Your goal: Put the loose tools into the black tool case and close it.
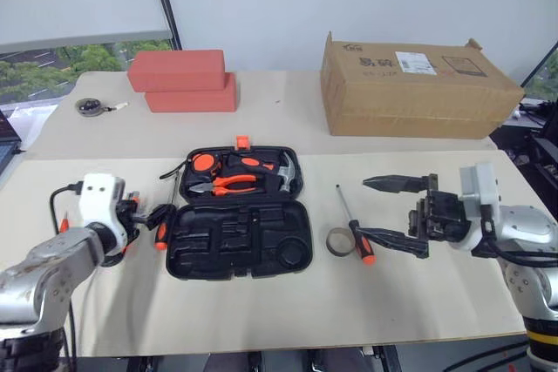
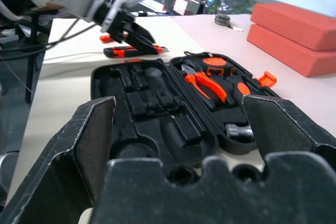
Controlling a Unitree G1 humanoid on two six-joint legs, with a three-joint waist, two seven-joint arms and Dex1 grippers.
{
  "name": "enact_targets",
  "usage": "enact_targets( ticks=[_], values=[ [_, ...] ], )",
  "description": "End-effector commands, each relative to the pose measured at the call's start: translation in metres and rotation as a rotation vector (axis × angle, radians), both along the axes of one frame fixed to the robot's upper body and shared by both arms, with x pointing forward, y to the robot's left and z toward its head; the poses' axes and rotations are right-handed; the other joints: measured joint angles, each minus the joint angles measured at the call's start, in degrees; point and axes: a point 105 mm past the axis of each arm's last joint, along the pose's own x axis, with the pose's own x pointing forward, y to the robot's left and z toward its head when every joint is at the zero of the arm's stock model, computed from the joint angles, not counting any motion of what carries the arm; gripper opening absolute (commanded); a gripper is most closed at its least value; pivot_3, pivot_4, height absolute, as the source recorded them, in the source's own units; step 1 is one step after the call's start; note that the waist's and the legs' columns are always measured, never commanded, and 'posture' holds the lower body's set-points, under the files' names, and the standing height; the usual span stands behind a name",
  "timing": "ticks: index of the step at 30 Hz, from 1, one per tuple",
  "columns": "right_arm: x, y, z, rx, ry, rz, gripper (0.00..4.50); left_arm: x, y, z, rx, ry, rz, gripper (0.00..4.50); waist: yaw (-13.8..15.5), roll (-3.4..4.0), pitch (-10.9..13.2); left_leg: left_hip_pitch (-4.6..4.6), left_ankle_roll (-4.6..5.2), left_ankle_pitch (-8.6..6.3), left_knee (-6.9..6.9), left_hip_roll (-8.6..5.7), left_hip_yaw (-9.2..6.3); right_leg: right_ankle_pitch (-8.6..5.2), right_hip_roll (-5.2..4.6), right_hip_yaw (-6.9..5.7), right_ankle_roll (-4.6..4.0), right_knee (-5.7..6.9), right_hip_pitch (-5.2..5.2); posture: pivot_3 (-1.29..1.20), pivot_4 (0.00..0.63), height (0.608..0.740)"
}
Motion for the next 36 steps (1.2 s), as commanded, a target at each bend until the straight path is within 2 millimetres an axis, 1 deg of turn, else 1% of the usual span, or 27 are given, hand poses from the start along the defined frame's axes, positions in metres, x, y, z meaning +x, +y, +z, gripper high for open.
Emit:
enact_targets(
  ticks=[1,5,10,14,18,21,25,26,27,30,32,36],
  values=[
    [-0.008,0.004,0.012,0.014,-0.038,0.034,4.44,0.007,0.002,0.000,0.043,0.027,0.066,4.50,0.0,-0.01,0.0,0.01,0.00,0.00,0.01,0.00,0.00,0.00,0.00,0.01,0.00,0.03,0.00,0.00,0.150,0.712],
    [-0.008,0.003,0.014,0.022,-0.037,0.032,4.44,0.016,0.001,-0.004,0.053,0.055,0.099,4.50,0.1,-0.05,0.0,0.11,0.04,-0.02,0.00,0.03,-0.07,0.00,0.07,-0.05,0.00,0.06,0.11,0.00,0.150,0.712],
    [-0.009,0.003,0.012,0.026,-0.031,0.028,4.44,0.024,-0.003,-0.010,0.009,0.089,0.124,4.50,0.3,-0.06,0.0,0.20,0.04,-0.02,-0.01,0.06,-0.08,0.01,0.16,-0.04,-0.01,0.08,0.16,0.00,0.150,0.712],
    [-0.010,0.003,0.013,0.029,-0.034,0.020,4.44,0.024,0.001,-0.017,-0.031,0.139,0.153,4.50,0.6,-0.07,0.0,0.22,0.01,0.00,0.00,0.05,-0.07,0.01,0.13,-0.03,-0.01,0.06,0.21,0.00,0.150,0.712],
    [-0.011,0.004,0.013,0.030,-0.038,0.017,4.44,0.022,-0.009,-0.026,-0.043,0.220,0.089,4.50,0.7,-0.07,0.0,0.22,-0.04,0.03,0.00,0.02,-0.04,0.01,0.10,-0.01,-0.01,0.04,0.21,0.00,0.150,0.712],
    [-0.010,0.006,0.016,0.037,-0.041,0.012,4.50,0.022,-0.010,-0.029,-0.026,0.245,0.075,3.77,1.0,-0.06,0.0,0.22,-0.04,0.03,0.00,-0.01,-0.03,0.01,0.04,0.01,0.00,0.05,0.21,0.00,0.150,0.712],
    [-0.011,0.008,0.018,0.039,-0.038,0.020,4.50,0.021,-0.003,-0.032,0.009,0.258,0.089,2.32,1.2,-0.06,0.0,0.25,-0.02,0.01,0.00,-0.02,-0.04,0.00,-0.02,0.00,-0.01,0.06,0.21,0.00,0.150,0.712],
    [-0.011,0.008,0.018,0.039,-0.038,0.021,4.50,0.021,-0.002,-0.033,0.008,0.258,0.090,2.04,1.2,-0.06,0.0,0.28,0.00,0.00,0.00,-0.02,-0.05,0.00,-0.03,0.00,-0.01,0.07,0.23,0.00,0.150,0.712],
    [-0.011,0.008,0.018,0.039,-0.037,0.021,4.50,0.021,-0.002,-0.033,0.006,0.258,0.090,1.57,1.2,-0.06,0.0,0.31,0.04,-0.02,0.00,-0.02,-0.05,0.00,-0.05,0.00,-0.01,0.08,0.25,0.00,0.150,0.712],
    [-0.010,0.009,0.019,0.047,-0.035,0.025,4.50,0.022,0.001,-0.032,0.007,0.242,0.109,0.68,1.0,-0.06,0.0,0.38,0.19,-0.11,-0.01,0.03,-0.05,0.01,-0.08,0.02,-0.02,0.10,0.27,0.00,0.150,0.712],
    [-0.009,0.009,0.021,0.060,-0.034,0.026,4.50,0.024,0.005,-0.027,0.003,0.211,0.130,0.66,0.9,-0.06,0.0,0.40,0.17,-0.10,-0.01,0.09,-0.05,0.02,-0.07,0.02,-0.03,0.12,0.27,0.00,0.150,0.712],
    [-0.009,0.010,0.023,0.071,-0.033,0.031,4.50,0.031,0.009,-0.010,-0.053,0.121,0.143,0.66,1.0,-0.08,0.0,0.41,0.06,-0.03,-0.04,0.15,-0.09,0.03,-0.06,-0.03,-0.07,0.16,0.24,0.00,0.150,0.712]
  ],
)
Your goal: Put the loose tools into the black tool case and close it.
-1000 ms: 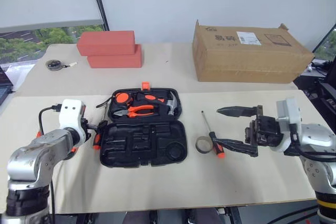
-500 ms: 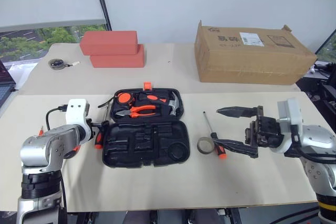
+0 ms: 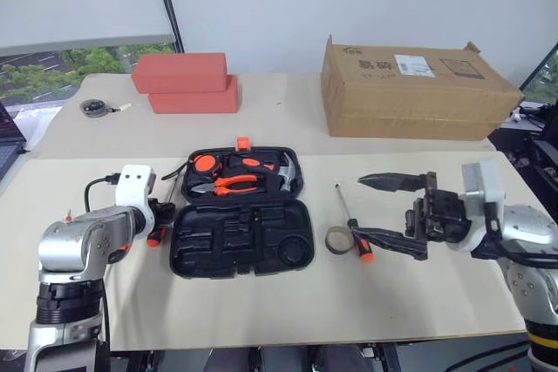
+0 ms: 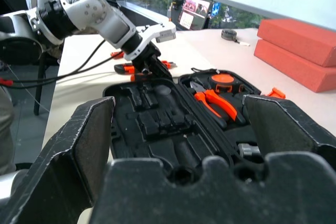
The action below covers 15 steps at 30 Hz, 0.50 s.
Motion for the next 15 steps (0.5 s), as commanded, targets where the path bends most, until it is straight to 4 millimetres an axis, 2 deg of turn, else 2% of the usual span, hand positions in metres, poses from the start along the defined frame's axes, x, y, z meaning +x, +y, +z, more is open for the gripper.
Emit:
enact_targets(
  ticks=[1,2,4,9,12,15],
  values=[
    [-0.003,0.002,0.013,0.021,-0.039,0.019,4.50,0.004,0.015,0.019,-0.008,-0.086,0.055,0.66,0.0,-0.03,0.0,-0.02,-0.02,0.01,0.00,0.01,-0.01,0.01,0.01,-0.03,-0.02,0.00,-0.01,0.00,0.150,0.712],
    [-0.003,0.003,0.013,0.023,-0.039,0.020,4.50,0.006,0.016,0.028,-0.010,-0.117,0.046,0.66,0.0,-0.05,0.0,-0.03,-0.02,0.01,0.00,0.01,-0.02,0.01,0.02,-0.03,-0.02,-0.01,-0.02,0.00,0.150,0.712],
    [-0.002,0.003,0.014,0.031,-0.039,0.020,4.50,0.011,0.017,0.057,-0.005,-0.240,0.004,0.66,0.0,-0.14,0.1,-0.07,-0.01,0.01,0.00,0.00,-0.01,0.01,0.01,-0.03,-0.02,-0.03,-0.04,0.00,0.150,0.712],
    [0.000,0.005,0.016,0.045,-0.039,0.022,4.50,0.017,0.005,0.120,0.016,-0.523,-0.189,0.66,0.2,-0.28,0.2,-0.34,-0.10,0.06,0.02,-0.05,-0.04,0.02,0.03,-0.17,-0.04,-0.10,-0.18,0.00,0.150,0.712],
    [0.002,0.006,0.017,0.052,-0.042,0.022,4.50,0.015,-0.014,0.153,0.052,-0.692,-0.359,0.66,0.2,-0.28,0.2,-0.47,-0.28,0.16,0.02,-0.12,-0.02,0.02,0.00,-0.19,-0.07,-0.17,-0.25,0.00,0.150,0.712],
    [0.003,0.006,0.018,0.056,-0.047,0.019,4.50,0.001,-0.045,0.168,0.054,-0.760,-0.623,0.66,0.1,-0.29,0.2,-0.51,-0.14,0.08,0.02,-0.24,0.02,0.09,-0.07,-0.16,-0.16,-0.20,-0.24,0.00,0.150,0.712]
  ],
)
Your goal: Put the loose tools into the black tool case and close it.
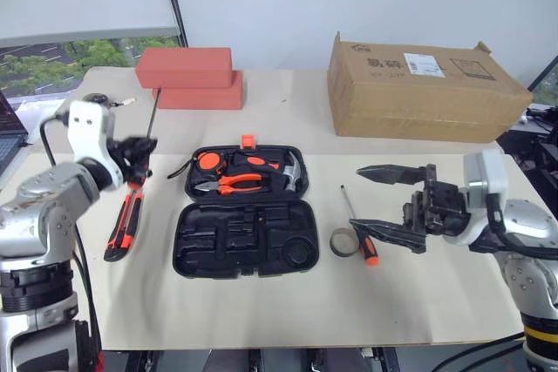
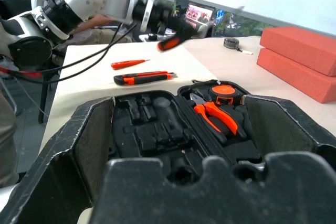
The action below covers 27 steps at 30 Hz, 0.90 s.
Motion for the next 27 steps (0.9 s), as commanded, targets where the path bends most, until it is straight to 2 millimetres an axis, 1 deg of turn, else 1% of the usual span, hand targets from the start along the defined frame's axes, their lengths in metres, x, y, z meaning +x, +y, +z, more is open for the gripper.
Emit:
enact_targets(
  ticks=[1,2,4,6,7,10,13,15,19,22,23,24,27],
  values=[
    [0.000,0.000,0.010,0.013,-0.037,0.003,4.50,-0.024,-0.045,0.026,0.150,-0.129,-0.341,0.66,-0.1,0.00,0.0,-0.02,0.02,-0.01,0.01,0.00,0.04,-0.01,0.01,-0.01,0.02,-0.02,-0.01,0.00,0.150,0.712],
    [0.000,-0.001,0.010,0.012,-0.038,-0.001,4.50,-0.031,-0.055,0.022,0.204,-0.120,-0.421,0.66,-0.2,0.00,0.0,-0.01,0.04,-0.02,0.01,-0.01,0.07,-0.02,0.02,-0.01,0.03,-0.02,0.00,0.00,0.150,0.712],
    [0.000,-0.003,0.008,0.003,-0.037,-0.012,4.50,-0.044,-0.073,0.005,0.340,-0.079,-0.565,0.66,-0.2,0.01,0.0,-0.01,0.05,-0.03,0.00,-0.02,0.10,-0.12,0.08,0.00,0.19,-0.02,-0.01,0.00,0.150,0.712],
    [0.000,-0.007,0.004,-0.011,-0.028,-0.032,4.50,-0.052,-0.084,-0.014,0.460,-0.037,-0.662,0.66,-0.2,0.02,0.0,0.03,0.05,-0.03,-0.01,-0.02,0.12,-0.16,0.09,0.03,0.24,0.00,-0.01,0.00,0.150,0.712],
    [-0.001,-0.010,0.000,-0.031,-0.024,-0.040,4.50,-0.054,-0.085,-0.024,0.518,-0.017,-0.689,0.66,-0.1,0.03,0.0,0.04,0.05,-0.03,-0.02,-0.01,0.12,-0.18,0.10,0.03,0.23,0.00,-0.01,0.00,0.150,0.712],
    [-0.003,-0.017,-0.010,-0.071,-0.009,-0.066,4.50,-0.055,-0.085,-0.044,0.655,0.024,-0.737,0.66,-0.1,0.03,0.0,0.02,0.02,-0.02,0.00,0.00,0.10,-0.19,0.16,0.00,0.24,0.01,-0.02,0.00,0.150,0.712],
    [-0.006,-0.023,-0.017,-0.091,0.004,-0.096,4.50,-0.052,-0.085,-0.058,0.726,0.046,-0.770,0.66,0.0,0.03,0.0,0.03,0.22,-0.13,0.01,0.01,0.06,-0.19,0.16,0.03,0.25,0.02,-0.03,0.00,0.150,0.712],
    [-0.007,-0.024,-0.021,-0.103,0.006,-0.105,4.50,-0.050,-0.087,-0.066,0.751,0.062,-0.795,0.66,0.0,0.03,0.0,0.04,0.42,-0.24,0.02,0.02,0.03,-0.19,0.17,0.04,0.24,0.06,-0.03,0.00,0.150,0.712],
    [-0.010,-0.020,-0.022,-0.091,0.002,-0.106,4.50,-0.043,-0.089,-0.080,0.734,0.121,-0.805,0.66,-0.1,0.03,0.0,0.05,0.43,-0.23,0.04,0.05,0.00,-0.19,0.23,0.07,0.25,0.07,-0.02,0.00,0.150,0.712],
    [-0.010,-0.019,-0.022,-0.089,-0.001,-0.110,4.50,-0.043,-0.086,-0.096,0.798,0.157,-0.832,0.66,-0.2,0.03,0.0,0.03,0.51,-0.20,0.04,0.05,0.02,-0.19,0.29,0.10,0.25,0.07,-0.05,0.00,0.150,0.712],
    [-0.010,-0.019,-0.021,-0.089,-0.002,-0.111,4.50,-0.040,-0.085,-0.099,0.817,0.161,-0.823,0.66,-0.3,0.03,0.0,0.03,0.54,-0.19,0.04,0.07,0.03,-0.19,0.32,0.13,0.25,0.07,-0.06,0.00,0.150,0.712],
    [-0.009,-0.019,-0.021,-0.090,-0.003,-0.112,4.50,-0.037,-0.083,-0.100,0.831,0.164,-0.809,0.66,-0.2,0.03,0.0,0.03,0.90,0.02,0.03,0.09,0.03,-0.19,0.36,0.13,0.25,0.06,-0.06,0.00,0.150,0.712],
    [-0.009,-0.019,-0.020,-0.094,-0.006,-0.115,4.50,-0.031,-0.080,-0.103,0.858,0.166,-0.792,0.66,-0.1,0.03,0.0,-0.02,0.92,0.03,0.03,0.11,0.02,-0.20,0.37,0.13,0.23,0.05,-0.12,0.00,0.150,0.712]
  ],
)
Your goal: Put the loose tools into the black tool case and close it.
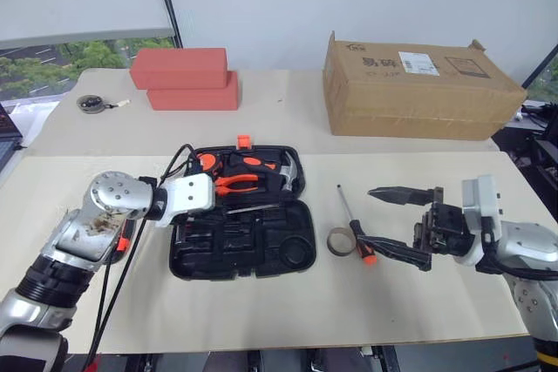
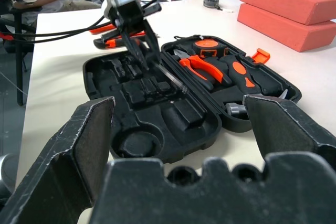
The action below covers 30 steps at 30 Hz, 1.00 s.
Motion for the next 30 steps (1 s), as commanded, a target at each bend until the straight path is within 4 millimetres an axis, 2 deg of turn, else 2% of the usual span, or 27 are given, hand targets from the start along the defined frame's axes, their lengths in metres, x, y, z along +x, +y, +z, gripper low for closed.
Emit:
enact_targets(
  ticks=[1,8,23,25,28,30],
  values=[
    [-0.004,0.003,0.014,0.002,-0.069,0.013,4.50,0.009,0.000,0.009,0.029,-0.066,-0.014,0.66,0.1,0.00,0.0,-0.02,0.01,0.00,0.00,0.00,0.00,0.00,0.00,0.01,0.00,0.00,-0.02,0.00,0.150,0.712],
    [-0.003,0.003,0.017,-0.002,-0.076,0.012,4.50,0.008,-0.011,0.005,0.007,-0.043,-0.043,0.66,0.1,0.00,0.0,-0.01,0.05,-0.02,0.03,0.00,0.01,0.00,-0.02,0.03,0.00,0.02,0.00,0.00,0.150,0.712],
    [-0.003,0.005,0.016,0.006,-0.083,0.010,4.50,0.016,-0.013,0.002,0.011,-0.068,-0.022,0.66,0.0,0.00,0.0,0.02,0.06,-0.01,0.08,0.01,0.00,0.01,0.01,0.03,0.00,0.05,0.03,0.00,0.150,0.712],
    [-0.004,0.005,0.016,0.009,-0.082,0.010,4.50,0.018,-0.014,0.004,0.000,-0.075,-0.023,1.67,0.0,0.00,0.0,0.02,0.06,-0.01,0.08,0.01,0.00,0.01,0.01,0.03,0.00,0.05,0.04,0.00,0.150,0.712],
    [-0.004,0.005,0.015,0.012,-0.080,0.010,4.50,0.019,-0.018,0.014,-0.046,-0.095,-0.030,2.52,0.1,0.00,0.0,0.04,0.06,-0.01,0.11,0.00,0.00,0.01,0.01,0.02,0.00,0.05,0.10,0.00,0.150,0.712],
    [-0.004,0.005,0.015,0.012,-0.079,0.009,4.50,0.017,-0.021,0.020,-0.082,-0.094,-0.039,3.39,0.0,0.00,0.0,0.04,0.07,-0.01,0.14,0.01,-0.01,0.01,0.01,0.03,0.00,0.05,0.11,0.00,0.150,0.712]
  ],
)
